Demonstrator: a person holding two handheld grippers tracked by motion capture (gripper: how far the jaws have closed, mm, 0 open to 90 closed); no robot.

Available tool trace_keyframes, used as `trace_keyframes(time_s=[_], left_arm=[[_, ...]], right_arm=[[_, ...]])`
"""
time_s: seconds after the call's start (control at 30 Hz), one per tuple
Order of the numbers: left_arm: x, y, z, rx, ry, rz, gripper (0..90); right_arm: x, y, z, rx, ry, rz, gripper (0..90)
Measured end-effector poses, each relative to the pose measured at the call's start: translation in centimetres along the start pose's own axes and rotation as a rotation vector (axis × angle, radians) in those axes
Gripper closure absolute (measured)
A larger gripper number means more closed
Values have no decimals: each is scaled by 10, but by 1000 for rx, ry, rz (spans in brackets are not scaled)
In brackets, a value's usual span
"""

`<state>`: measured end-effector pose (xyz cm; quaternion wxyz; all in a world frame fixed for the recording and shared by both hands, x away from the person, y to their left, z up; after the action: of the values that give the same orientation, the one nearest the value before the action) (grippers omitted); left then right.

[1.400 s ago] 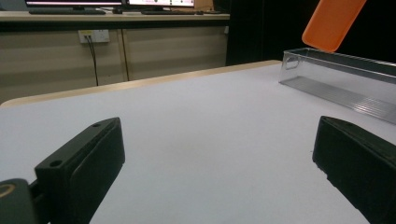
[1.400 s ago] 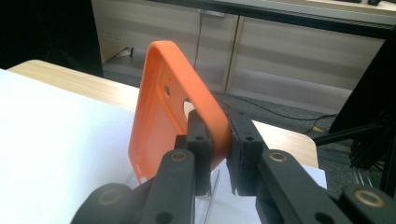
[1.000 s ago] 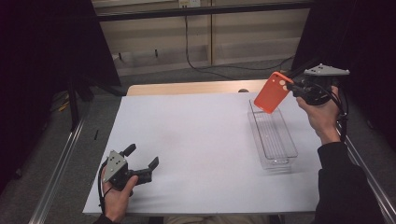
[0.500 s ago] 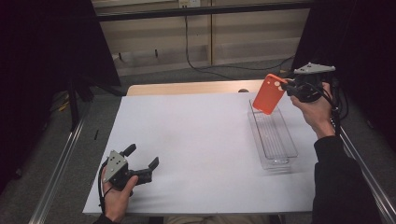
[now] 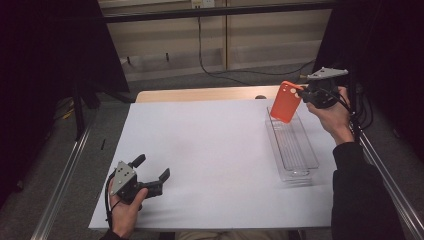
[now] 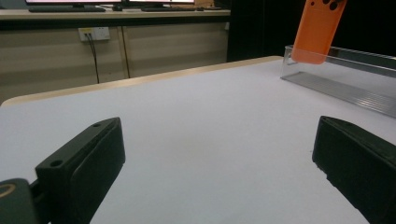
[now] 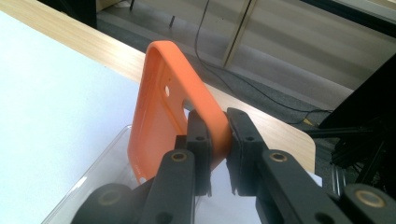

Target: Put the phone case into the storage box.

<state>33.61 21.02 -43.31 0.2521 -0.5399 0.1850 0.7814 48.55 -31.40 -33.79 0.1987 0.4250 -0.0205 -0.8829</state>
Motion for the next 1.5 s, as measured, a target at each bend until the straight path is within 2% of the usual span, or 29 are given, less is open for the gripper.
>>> trace_keyframes(time_s=[0.23,0.73,1.5], left_arm=[[0,1,0,7,2,5,24],[0,1,1,8,3,0,24],[0,1,1,9,4,-1,24]], right_arm=[[1,-3,-9,22,-27,23,808],[5,-8,-22,40,-68,56,808],[4,-13,-31,38,-83,76,807]])
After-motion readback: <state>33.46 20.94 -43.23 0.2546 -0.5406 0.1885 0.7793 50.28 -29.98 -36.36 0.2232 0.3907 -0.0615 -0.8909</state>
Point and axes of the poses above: each handheld gripper's, and its own axes: z roughly backward along the jaws, x roughly out of its underside, y roughly to its right, the point moved 3 cm from there along -z, roughly forward along the jaws, and after that the axes turned 8 degrees about -y, right-handed, at the moved point
